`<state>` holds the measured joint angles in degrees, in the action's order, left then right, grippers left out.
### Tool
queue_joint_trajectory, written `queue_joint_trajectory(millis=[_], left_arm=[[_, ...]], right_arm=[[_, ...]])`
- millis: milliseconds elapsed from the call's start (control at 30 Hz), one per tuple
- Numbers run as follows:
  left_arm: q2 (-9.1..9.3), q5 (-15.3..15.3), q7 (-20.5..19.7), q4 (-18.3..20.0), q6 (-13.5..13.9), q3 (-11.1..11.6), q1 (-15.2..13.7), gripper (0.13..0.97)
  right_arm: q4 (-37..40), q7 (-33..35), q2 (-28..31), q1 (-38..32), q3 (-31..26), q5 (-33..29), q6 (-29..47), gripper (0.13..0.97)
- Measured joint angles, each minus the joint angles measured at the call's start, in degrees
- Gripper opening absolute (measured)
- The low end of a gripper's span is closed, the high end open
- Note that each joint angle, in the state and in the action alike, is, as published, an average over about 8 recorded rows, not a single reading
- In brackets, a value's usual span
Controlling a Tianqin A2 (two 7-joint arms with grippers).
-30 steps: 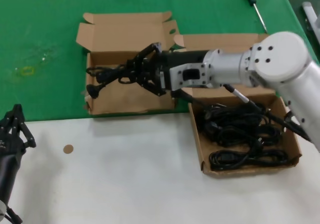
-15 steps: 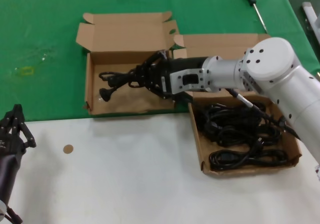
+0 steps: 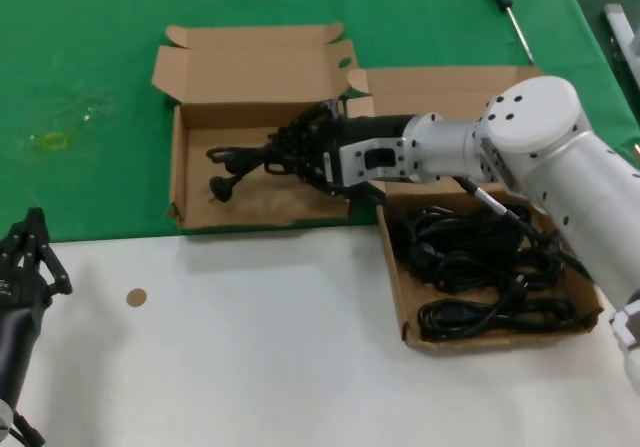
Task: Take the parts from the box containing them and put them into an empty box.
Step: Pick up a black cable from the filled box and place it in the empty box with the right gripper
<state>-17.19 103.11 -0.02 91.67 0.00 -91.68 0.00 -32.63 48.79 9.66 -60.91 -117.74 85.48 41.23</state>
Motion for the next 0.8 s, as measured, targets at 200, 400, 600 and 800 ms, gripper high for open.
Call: queue_joint_trajectory(millis=[200, 400, 600, 800], left_arm=[[0.00, 0.0, 0.0, 0.0, 0.0, 0.0, 0.0, 0.152], [0.00, 0.0, 0.0, 0.0, 0.0, 0.0, 0.0, 0.152], [0.00, 0.0, 0.0, 0.0, 0.0, 0.0, 0.0, 0.152], [0.00, 0.0, 0.0, 0.0, 0.0, 0.0, 0.0, 0.152]], right_arm=[[2.0, 2.1, -1.0, -0.7, 0.8, 0.7, -0.1, 0.274], [2.7, 2.9, -1.6, -0.8, 1.1, 1.0, -0.2, 0.351], [2.4, 3.0, -1.6, -0.7, 1.3, 1.0, -0.3, 0.459], [-1.4, 0.6, 0.0, 0.6, 0.9, 0.2, -0.2, 0.577]])
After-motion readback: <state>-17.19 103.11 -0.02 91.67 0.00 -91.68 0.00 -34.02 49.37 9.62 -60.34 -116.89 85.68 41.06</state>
